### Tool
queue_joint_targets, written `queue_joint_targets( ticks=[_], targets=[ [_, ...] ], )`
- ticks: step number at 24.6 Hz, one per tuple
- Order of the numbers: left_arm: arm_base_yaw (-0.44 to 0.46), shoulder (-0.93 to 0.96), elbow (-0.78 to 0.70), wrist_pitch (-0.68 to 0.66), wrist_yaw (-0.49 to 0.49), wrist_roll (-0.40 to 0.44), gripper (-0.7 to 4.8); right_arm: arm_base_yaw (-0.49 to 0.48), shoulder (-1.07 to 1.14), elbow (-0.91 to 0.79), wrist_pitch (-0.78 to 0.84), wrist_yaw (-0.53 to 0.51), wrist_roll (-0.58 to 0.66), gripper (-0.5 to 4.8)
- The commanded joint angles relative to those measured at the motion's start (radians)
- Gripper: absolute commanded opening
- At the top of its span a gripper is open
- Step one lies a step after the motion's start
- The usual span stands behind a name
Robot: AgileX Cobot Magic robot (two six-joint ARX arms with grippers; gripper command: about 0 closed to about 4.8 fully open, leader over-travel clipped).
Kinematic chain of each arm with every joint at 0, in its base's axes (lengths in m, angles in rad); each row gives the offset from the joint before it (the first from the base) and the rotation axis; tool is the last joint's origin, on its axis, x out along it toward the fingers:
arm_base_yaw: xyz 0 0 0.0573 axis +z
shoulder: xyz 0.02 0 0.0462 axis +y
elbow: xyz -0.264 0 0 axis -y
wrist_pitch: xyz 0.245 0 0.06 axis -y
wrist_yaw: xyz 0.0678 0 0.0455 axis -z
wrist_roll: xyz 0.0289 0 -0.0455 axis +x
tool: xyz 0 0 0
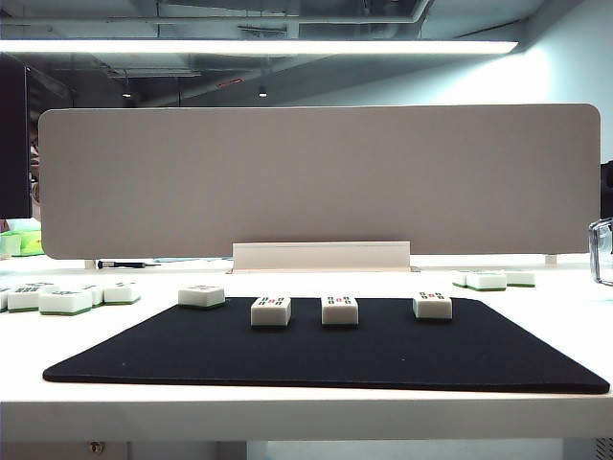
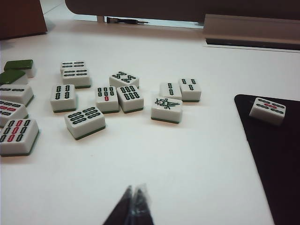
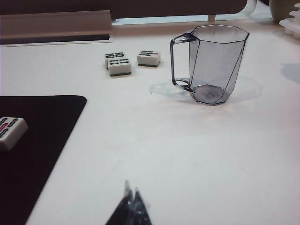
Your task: Arrange four mahjong tiles into a neat stack, creating two layers of paired tiles.
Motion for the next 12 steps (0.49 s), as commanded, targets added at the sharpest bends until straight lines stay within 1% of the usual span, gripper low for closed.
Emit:
queue_joint_targets(
  ticks=[1, 12],
  targets=[
    [0.0, 0.0, 0.0, -0.013, 0.001, 0.0, -0.06, 0.0, -0.008, -0.001, 0.005, 0.005, -0.003, -0.01],
    [0.0, 0.0, 0.0, -0.013, 0.013, 0.0, -0.06, 0.0, -0.008, 0.0, 0.008, 0.005, 0.005, -0.01]
  ],
)
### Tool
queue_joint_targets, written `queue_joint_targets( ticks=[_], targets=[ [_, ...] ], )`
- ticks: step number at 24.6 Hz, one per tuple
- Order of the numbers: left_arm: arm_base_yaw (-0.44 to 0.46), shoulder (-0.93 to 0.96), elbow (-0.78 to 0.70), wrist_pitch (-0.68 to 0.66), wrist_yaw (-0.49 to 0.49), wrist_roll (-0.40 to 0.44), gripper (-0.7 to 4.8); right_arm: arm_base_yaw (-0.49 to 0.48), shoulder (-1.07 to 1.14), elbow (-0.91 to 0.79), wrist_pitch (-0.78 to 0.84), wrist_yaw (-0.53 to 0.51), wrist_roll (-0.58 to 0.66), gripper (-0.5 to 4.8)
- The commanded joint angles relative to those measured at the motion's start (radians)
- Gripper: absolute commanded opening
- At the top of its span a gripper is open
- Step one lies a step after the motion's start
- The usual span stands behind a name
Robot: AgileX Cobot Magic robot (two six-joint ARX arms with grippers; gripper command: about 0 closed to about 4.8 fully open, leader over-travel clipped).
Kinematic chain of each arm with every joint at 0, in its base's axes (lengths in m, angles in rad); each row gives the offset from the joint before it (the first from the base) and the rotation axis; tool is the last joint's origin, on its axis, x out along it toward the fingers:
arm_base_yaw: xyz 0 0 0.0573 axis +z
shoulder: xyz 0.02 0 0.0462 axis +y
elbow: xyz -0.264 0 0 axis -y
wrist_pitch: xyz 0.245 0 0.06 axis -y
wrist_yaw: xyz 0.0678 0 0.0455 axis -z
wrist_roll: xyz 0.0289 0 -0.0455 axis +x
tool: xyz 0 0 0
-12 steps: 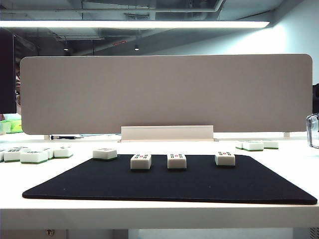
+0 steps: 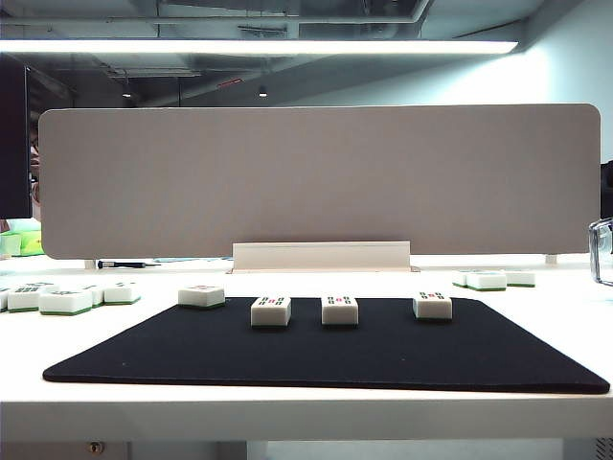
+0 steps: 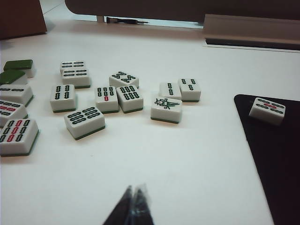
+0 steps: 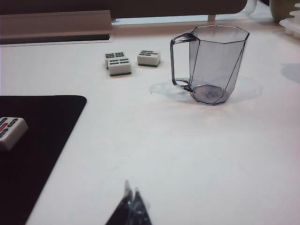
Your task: Arrange four mahjong tiles into a neat stack, creating two layers of paired tiles.
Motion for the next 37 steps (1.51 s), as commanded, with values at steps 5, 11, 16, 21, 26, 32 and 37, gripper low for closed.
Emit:
queue_joint_targets(
  ticks=[5, 11, 16, 21, 26, 32, 37],
  targets=[
    [0.0, 0.0, 0.0, -0.014, 0.019, 0.0, -0.06, 0.0, -0.008, 0.01, 0.036, 0.005, 0.01, -0.01],
    [0.0, 0.0, 0.0, -0.014, 0.019, 0.0, -0.06, 0.0, -0.008, 0.033, 0.036, 0.005, 0.01, -0.01],
    [0.0, 0.0, 0.0, -0.014, 0.018, 0.0, -0.06, 0.0, -0.008, 0.111, 0.017, 0.005, 0.01, -0.01],
    [0.0, 0.0, 0.0, -0.014, 0.018, 0.0, -0.06, 0.0, -0.008, 0.209, -0.025, 0.005, 0.01, -0.01],
    [0.0, 0.0, 0.0, -0.014, 0.019, 0.0, -0.06, 0.0, -0.008, 0.301, -0.084, 0.005, 0.01, -0.01],
    [0.0, 0.0, 0.0, -0.014, 0.019, 0.0, -0.06, 0.001, -0.008, 0.422, -0.215, 0.0, 0.01, -0.01],
    [0.0, 0.0, 0.0, -0.014, 0.018, 0.0, -0.06, 0.001, -0.008, 0.5, -0.301, -0.008, 0.01, -0.01]
  ],
)
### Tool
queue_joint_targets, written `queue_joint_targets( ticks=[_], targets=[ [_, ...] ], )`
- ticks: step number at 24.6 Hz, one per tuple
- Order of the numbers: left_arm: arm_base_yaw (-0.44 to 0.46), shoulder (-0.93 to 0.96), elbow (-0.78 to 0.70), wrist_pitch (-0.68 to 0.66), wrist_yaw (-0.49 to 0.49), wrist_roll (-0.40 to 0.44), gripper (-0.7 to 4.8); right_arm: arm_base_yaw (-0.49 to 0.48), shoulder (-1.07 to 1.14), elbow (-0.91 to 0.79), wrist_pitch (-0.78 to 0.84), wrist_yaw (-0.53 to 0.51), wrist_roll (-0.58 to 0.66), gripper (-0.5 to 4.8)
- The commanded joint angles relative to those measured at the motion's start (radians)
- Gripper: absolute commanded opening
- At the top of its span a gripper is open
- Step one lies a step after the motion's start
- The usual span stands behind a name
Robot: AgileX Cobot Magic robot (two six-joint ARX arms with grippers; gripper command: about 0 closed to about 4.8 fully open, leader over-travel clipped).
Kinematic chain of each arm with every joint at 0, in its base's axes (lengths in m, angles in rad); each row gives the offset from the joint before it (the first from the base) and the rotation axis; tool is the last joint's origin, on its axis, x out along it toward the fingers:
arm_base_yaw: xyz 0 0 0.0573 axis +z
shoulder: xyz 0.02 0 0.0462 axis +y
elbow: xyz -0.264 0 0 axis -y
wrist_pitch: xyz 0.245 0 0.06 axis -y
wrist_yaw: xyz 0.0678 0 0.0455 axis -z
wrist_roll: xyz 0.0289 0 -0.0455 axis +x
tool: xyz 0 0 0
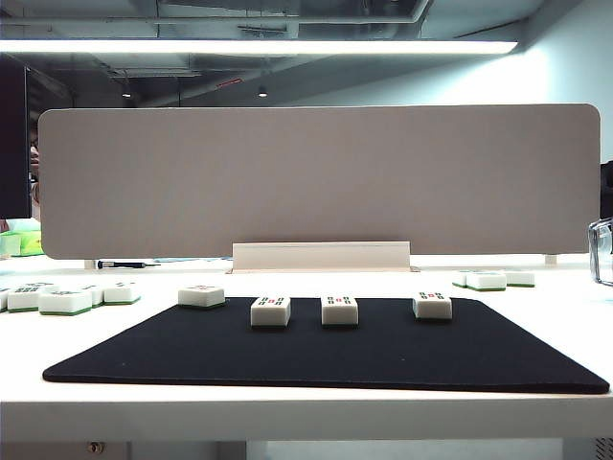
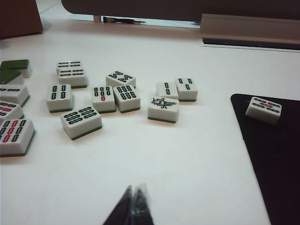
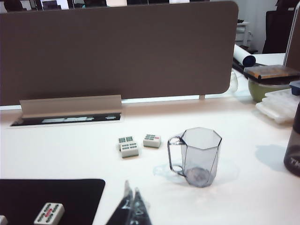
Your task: Arrange four mahjong tiles into a neat stack, creating two layers of paired tiles.
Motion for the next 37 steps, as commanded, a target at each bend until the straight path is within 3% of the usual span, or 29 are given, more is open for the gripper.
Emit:
queue_joint_targets(
  ticks=[1, 17, 23, 28, 37],
  targets=[
    [0.0, 0.0, 0.0, -0.014, 0.008, 0.0, -0.06, 0.0, -0.009, 0.056, -0.063, -0.022, 0.002, -0.01],
    [0.0, 0.0, 0.0, -0.014, 0.008, 0.0, -0.06, 0.0, -0.008, 0.299, -0.427, -0.427, 0.002, -0.01],
    [0.0, 0.0, 0.0, -0.014, 0.007, 0.0, -0.06, 0.0, -0.008, 0.352, -0.52, -0.457, 0.002, -0.01],
    [0.0, 0.0, 0.0, -0.013, 0.008, 0.0, -0.06, 0.0, -0.008, 0.374, -0.603, -0.541, 0.002, -0.01],
    [0.0, 0.0, 0.004, -0.013, 0.034, -0.019, -0.05, 0.0, -0.008, 0.374, -0.612, -0.559, 0.003, -0.01]
  ],
)
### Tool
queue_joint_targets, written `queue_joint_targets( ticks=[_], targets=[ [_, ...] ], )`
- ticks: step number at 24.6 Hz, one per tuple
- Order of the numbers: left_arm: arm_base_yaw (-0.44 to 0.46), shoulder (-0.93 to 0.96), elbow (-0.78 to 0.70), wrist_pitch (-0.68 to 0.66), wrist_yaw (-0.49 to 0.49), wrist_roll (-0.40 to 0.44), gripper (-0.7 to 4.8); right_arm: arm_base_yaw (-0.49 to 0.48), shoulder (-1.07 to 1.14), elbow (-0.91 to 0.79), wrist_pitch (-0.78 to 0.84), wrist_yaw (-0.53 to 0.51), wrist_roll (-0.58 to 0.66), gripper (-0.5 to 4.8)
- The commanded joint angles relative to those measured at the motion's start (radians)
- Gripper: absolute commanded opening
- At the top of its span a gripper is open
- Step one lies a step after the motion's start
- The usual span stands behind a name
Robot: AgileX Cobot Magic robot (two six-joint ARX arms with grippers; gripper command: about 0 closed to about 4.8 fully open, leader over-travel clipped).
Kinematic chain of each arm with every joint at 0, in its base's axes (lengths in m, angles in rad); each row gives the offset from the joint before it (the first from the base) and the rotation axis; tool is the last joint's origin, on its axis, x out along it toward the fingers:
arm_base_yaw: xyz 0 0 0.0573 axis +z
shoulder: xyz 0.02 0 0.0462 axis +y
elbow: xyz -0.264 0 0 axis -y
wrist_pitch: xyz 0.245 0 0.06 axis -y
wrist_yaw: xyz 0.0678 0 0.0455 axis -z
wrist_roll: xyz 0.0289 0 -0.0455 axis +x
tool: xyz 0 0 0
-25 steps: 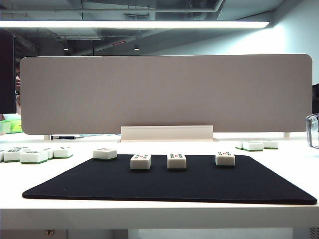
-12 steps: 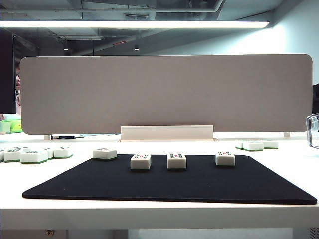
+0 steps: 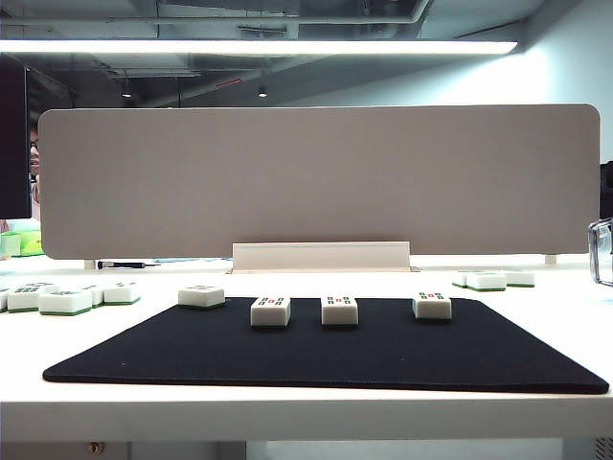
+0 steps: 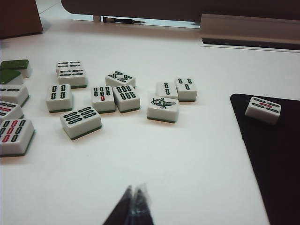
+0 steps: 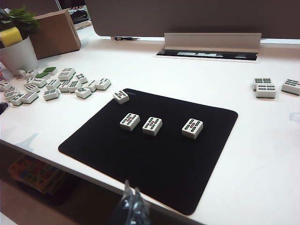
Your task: Arrange four mahjong tiles into a neat stack, creating two layers of paired tiles.
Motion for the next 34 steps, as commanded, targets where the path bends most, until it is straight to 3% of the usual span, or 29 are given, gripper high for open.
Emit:
queue_joint_targets(
  ticks=[1, 4, 5, 11, 13, 19, 26, 34],
  targets=[
    [0.0, 0.0, 0.006, -0.012, 0.041, -0.038, -0.05, 0.0, -0.012, 0.004, 0.011, -0.034, 0.002, -0.01],
    [0.0, 0.0, 0.037, -0.013, 0.059, -0.164, -0.03, 0.0, -0.012, 0.004, 0.01, -0.121, 0.004, -0.01],
    [0.0, 0.0, 0.056, -0.013, 0.058, -0.163, 0.0, 0.0, -0.012, 0.004, 0.01, -0.158, 0.004, -0.01],
    [0.0, 0.0, 0.12, -0.035, 0.06, -0.159, 0.27, 0.0, -0.012, 0.003, -0.005, -0.163, 0.004, -0.01],
    [0.0, 0.002, 0.166, -0.111, 0.098, -0.154, 0.28, 0.0, -0.012, 0.004, -0.013, -0.163, 0.004, -0.01],
    [0.0, 0.048, 0.22, -0.116, 0.21, -0.161, 0.27, 0.0, -0.012, 0.003, -0.013, -0.163, 0.004, -0.01],
    [0.0, 0.224, 0.374, -0.12, 0.302, -0.153, 0.27, 0.0, -0.012, 0.003, -0.013, -0.163, 0.004, -0.01],
    [-0.001, 0.561, 0.628, -0.178, 0.303, -0.153, 0.27, 0.0, -0.012, 0.003, -0.013, -0.162, 0.003, -0.01]
  ],
)
